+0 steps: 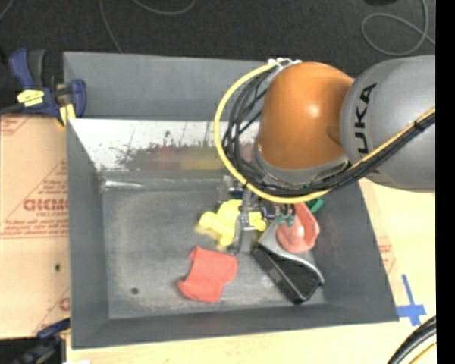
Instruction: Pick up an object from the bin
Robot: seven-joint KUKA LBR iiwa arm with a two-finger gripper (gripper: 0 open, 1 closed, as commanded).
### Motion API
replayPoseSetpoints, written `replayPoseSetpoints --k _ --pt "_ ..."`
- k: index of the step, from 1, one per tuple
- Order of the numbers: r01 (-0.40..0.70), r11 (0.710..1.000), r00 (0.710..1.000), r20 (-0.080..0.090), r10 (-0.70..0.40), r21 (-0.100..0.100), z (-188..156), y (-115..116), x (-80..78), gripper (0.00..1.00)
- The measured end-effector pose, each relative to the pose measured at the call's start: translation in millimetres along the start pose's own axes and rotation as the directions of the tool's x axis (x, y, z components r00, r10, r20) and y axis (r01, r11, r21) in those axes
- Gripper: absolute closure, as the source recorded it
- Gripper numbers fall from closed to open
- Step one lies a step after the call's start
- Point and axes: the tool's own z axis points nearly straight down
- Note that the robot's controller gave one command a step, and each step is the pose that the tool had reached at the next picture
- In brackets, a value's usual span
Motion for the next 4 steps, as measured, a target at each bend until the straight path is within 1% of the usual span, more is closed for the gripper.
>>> replayPoseSetpoints --k 1,2,3,4 --pt "-0.002 1.0 1.0 0.008 0.002 -0.001 -5 0 -1.2 0.0" --pt "-0.038 0.999 0.999 0.014 0.038 -0.002 36 -8 -3.9 0.0" --pt "0.041 0.999 0.999 0.003 -0.041 0.001 67 -17 -8.3 0.0" --pt "0.156 0.988 0.988 0.013 -0.156 0.002 80 -22 -10.8 0.0"
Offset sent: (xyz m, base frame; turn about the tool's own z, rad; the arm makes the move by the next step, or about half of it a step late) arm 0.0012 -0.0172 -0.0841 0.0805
